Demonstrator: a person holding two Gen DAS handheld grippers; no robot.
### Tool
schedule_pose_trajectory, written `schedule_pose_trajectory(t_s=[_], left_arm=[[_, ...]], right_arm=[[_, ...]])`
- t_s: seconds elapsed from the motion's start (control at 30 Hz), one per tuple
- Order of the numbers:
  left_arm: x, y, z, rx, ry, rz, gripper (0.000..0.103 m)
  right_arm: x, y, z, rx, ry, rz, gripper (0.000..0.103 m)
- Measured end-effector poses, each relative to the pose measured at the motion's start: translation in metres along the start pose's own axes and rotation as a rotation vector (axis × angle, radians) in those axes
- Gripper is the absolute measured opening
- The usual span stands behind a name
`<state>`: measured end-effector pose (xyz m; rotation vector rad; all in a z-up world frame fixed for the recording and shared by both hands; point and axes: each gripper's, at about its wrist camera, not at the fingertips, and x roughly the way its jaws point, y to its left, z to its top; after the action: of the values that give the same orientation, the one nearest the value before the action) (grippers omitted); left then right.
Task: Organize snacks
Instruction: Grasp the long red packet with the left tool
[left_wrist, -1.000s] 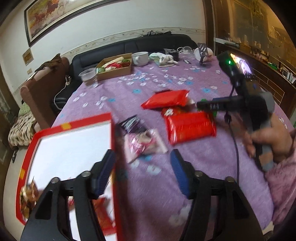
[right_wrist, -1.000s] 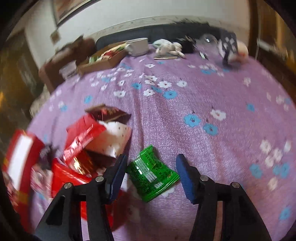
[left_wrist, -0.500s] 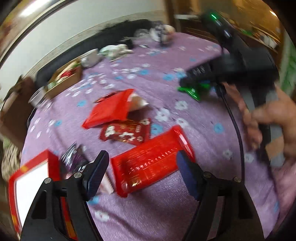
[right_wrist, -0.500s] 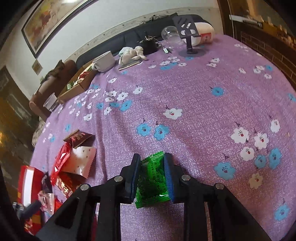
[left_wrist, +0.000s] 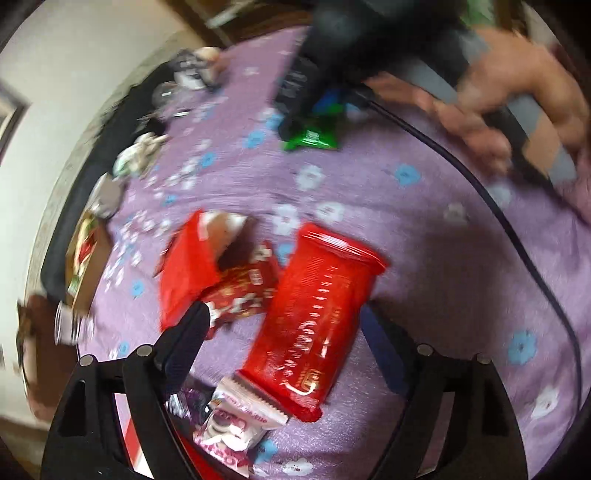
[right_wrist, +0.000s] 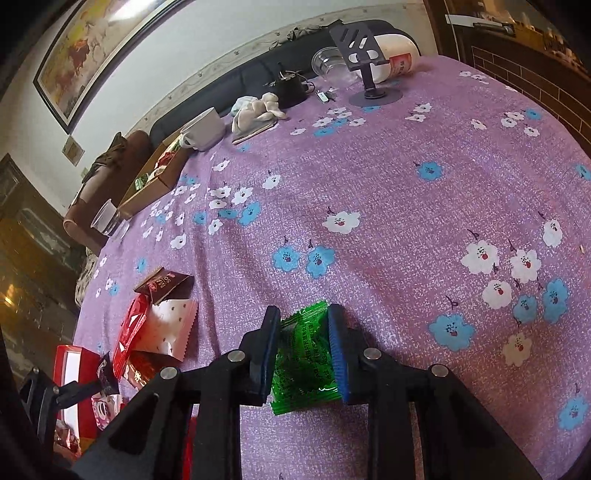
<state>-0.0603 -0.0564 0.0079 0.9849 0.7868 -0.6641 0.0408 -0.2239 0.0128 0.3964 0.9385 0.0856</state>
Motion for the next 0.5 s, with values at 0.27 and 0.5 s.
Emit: schedule_pose_trajectory(t_s=[0.27,0.5], left_arm=[[0.007,0.013,0.002,-0.087,-0.02,-0.07,0.085],[0.003,0.015,-0.008,-0.296,-0.012,-0.171,0.048]], right_arm=[[0.001,0.003,0.0,-0.023,-0.004,-0.015,0.027],[0.001,0.003,0.0,-0.03,0.01,0.008,0.025]])
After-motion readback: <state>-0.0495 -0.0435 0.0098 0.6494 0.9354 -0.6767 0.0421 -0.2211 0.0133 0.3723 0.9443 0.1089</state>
